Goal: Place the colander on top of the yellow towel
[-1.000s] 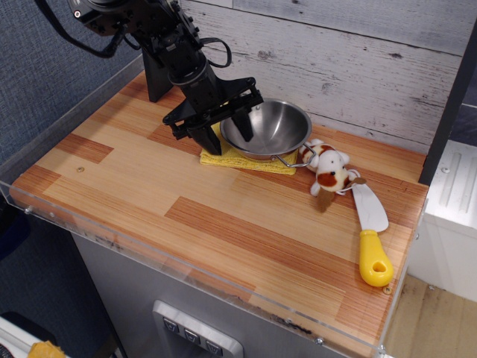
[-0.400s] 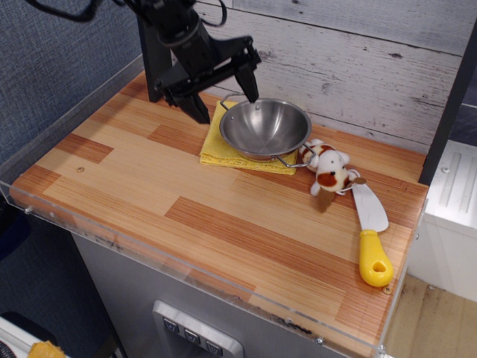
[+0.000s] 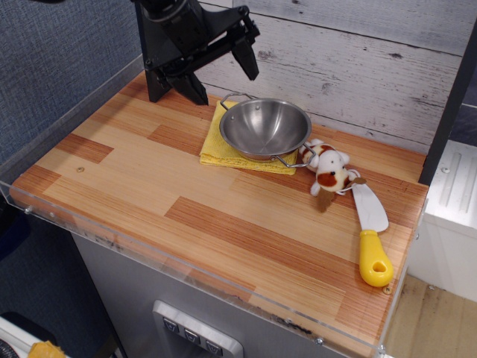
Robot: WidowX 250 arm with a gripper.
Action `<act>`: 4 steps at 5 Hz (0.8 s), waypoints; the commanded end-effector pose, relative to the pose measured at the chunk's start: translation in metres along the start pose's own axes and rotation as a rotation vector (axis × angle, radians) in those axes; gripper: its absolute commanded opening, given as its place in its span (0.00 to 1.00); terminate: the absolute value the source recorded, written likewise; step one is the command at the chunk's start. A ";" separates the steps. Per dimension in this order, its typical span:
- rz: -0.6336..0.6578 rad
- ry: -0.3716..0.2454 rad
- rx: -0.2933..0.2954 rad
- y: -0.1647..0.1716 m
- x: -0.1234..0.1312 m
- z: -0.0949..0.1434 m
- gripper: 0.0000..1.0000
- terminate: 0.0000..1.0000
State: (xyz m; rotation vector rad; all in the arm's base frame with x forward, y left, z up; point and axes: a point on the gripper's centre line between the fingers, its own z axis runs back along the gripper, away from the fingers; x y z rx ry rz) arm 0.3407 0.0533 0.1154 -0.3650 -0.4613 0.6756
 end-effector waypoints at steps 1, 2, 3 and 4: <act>-0.019 -0.083 -0.022 -0.010 0.004 0.034 1.00 0.00; -0.019 -0.083 -0.022 -0.010 0.004 0.034 1.00 0.00; -0.019 -0.083 -0.022 -0.010 0.004 0.034 1.00 0.00; -0.019 -0.083 -0.022 -0.010 0.004 0.034 1.00 1.00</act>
